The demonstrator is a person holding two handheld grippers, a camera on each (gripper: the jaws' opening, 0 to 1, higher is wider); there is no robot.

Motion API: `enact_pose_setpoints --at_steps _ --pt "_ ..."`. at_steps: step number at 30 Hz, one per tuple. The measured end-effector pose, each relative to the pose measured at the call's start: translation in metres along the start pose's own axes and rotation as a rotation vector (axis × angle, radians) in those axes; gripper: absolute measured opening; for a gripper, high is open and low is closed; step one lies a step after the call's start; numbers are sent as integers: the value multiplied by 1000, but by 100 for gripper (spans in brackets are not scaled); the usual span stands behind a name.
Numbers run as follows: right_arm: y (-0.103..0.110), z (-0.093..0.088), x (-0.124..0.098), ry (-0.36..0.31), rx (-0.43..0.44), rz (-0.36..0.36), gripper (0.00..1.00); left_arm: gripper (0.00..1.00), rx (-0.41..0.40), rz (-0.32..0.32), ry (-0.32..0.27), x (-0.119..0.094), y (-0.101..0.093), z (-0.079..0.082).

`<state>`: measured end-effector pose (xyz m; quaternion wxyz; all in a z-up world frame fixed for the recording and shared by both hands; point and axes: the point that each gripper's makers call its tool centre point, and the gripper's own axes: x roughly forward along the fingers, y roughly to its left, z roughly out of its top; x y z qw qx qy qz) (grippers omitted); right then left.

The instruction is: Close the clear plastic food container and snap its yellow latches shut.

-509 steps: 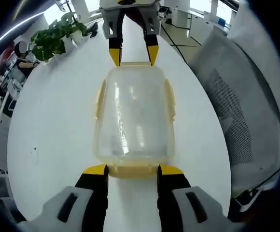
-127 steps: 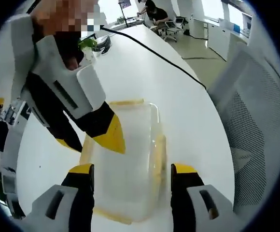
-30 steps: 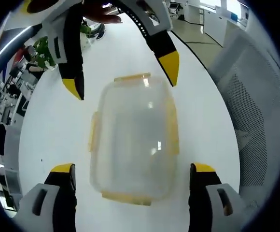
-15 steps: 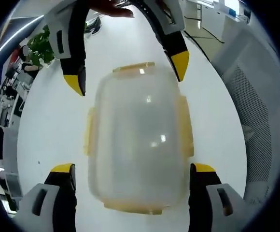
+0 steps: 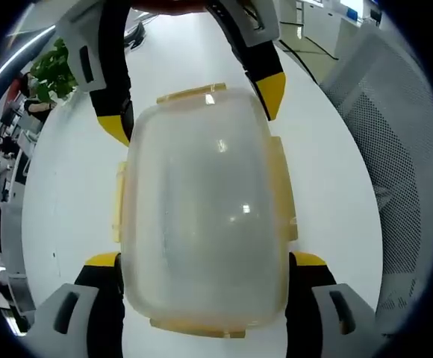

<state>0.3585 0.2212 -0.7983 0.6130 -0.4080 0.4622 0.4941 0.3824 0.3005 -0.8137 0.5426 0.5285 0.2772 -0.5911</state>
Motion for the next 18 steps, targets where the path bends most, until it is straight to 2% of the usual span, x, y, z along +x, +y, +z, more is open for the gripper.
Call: enact_pose_setpoints --at_steps 18 --pt "2 5 2 -4 -52 13 77 90 -47 4 -6 -3 -8 -3"
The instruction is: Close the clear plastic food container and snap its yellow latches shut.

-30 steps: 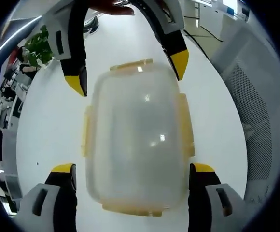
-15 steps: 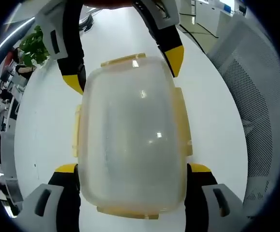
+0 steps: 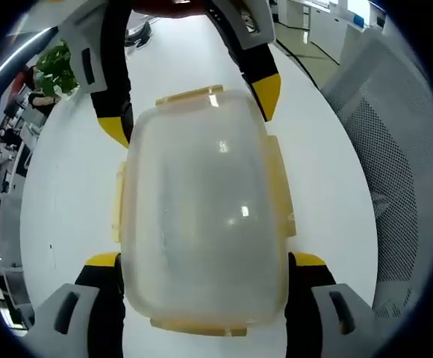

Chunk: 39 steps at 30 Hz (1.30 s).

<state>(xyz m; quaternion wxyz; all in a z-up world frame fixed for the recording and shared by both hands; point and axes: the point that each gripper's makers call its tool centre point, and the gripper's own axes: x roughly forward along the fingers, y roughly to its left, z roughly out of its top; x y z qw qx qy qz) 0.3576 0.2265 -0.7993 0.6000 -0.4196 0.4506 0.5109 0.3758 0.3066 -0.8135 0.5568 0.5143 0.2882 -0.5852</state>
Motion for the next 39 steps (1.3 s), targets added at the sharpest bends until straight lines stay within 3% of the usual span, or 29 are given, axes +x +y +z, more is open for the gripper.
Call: enact_pose_setpoints --at_steps 39 --pt "8 47 10 -34 -46 19 77 90 -69 25 -7 -18 -15 -41"
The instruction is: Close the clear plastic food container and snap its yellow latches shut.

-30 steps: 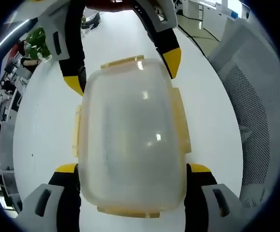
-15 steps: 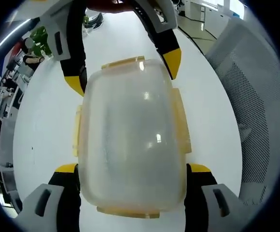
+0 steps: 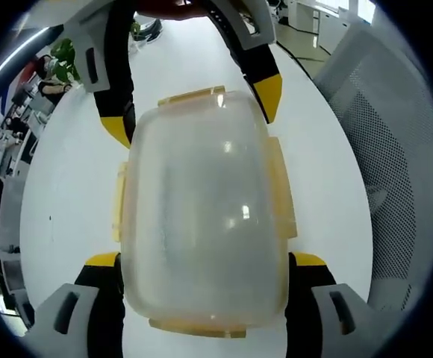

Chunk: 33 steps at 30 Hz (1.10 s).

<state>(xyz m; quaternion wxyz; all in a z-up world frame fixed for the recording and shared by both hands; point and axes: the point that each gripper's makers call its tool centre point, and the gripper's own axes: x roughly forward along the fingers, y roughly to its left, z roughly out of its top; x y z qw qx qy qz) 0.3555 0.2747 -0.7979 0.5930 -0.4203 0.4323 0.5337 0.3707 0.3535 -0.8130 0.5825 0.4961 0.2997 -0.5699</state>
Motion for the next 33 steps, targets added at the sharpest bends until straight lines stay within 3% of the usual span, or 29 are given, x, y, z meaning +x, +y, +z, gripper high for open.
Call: enact_pose_setpoints --at_steps 19,33 --pt "6 27 9 -11 2 14 78 91 -59 24 -3 -9 -6 -21" --pt "8 32 12 -4 -3 17 78 91 -77 32 -16 -10 -8 -24"
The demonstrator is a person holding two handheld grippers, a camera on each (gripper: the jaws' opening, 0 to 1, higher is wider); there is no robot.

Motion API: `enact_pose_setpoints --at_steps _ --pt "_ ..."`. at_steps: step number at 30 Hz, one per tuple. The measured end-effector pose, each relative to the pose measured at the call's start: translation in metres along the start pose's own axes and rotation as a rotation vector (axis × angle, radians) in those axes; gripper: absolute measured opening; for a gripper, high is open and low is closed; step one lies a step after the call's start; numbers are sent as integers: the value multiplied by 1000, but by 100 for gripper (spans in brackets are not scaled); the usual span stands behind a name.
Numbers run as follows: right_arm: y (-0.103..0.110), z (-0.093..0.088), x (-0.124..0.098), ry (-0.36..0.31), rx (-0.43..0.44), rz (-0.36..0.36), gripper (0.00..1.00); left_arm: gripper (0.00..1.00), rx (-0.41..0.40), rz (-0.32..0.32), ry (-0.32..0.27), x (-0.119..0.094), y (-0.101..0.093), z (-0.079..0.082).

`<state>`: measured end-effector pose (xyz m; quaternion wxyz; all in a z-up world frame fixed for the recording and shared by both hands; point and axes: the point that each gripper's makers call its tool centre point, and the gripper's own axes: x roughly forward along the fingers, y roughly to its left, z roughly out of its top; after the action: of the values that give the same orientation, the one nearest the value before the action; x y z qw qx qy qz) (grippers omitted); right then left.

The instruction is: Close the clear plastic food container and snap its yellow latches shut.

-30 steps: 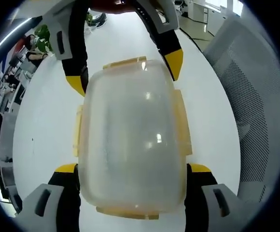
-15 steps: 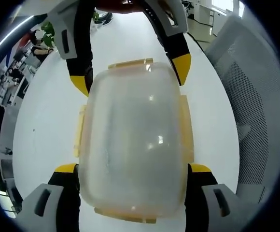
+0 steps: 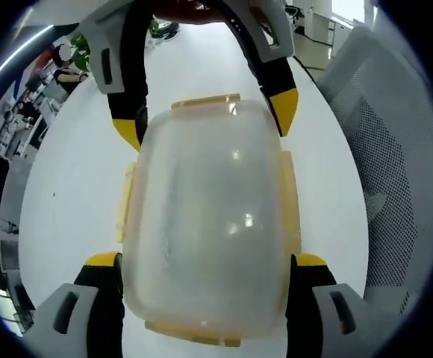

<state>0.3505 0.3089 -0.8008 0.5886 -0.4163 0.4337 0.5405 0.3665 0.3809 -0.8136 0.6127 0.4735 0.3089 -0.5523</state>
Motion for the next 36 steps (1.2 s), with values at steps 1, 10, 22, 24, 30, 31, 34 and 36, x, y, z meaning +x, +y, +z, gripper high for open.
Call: enact_pose_setpoints --at_steps 1,10,22,24,30,31,34,36 --pt "0 1 0 1 0 0 78 91 -1 0 0 -1 0 0" --pt "3 6 4 5 -4 4 79 91 -10 3 3 -2 -3 -6" --pt "3 9 6 16 -3 4 79 91 -13 4 10 -2 -2 -9" --pt "3 9 7 16 -4 5 79 91 -14 4 9 -2 -2 -9" --pt "2 10 7 3 -1 5 79 92 -15 11 21 0 0 -10" --pt "1 11 7 -3 4 4 79 92 -14 13 22 0 0 -11" --pt "1 12 7 1 4 5 79 92 -11 17 30 0 1 -12" --pt "1 12 7 9 1 9 79 92 -11 15 28 0 1 -12"
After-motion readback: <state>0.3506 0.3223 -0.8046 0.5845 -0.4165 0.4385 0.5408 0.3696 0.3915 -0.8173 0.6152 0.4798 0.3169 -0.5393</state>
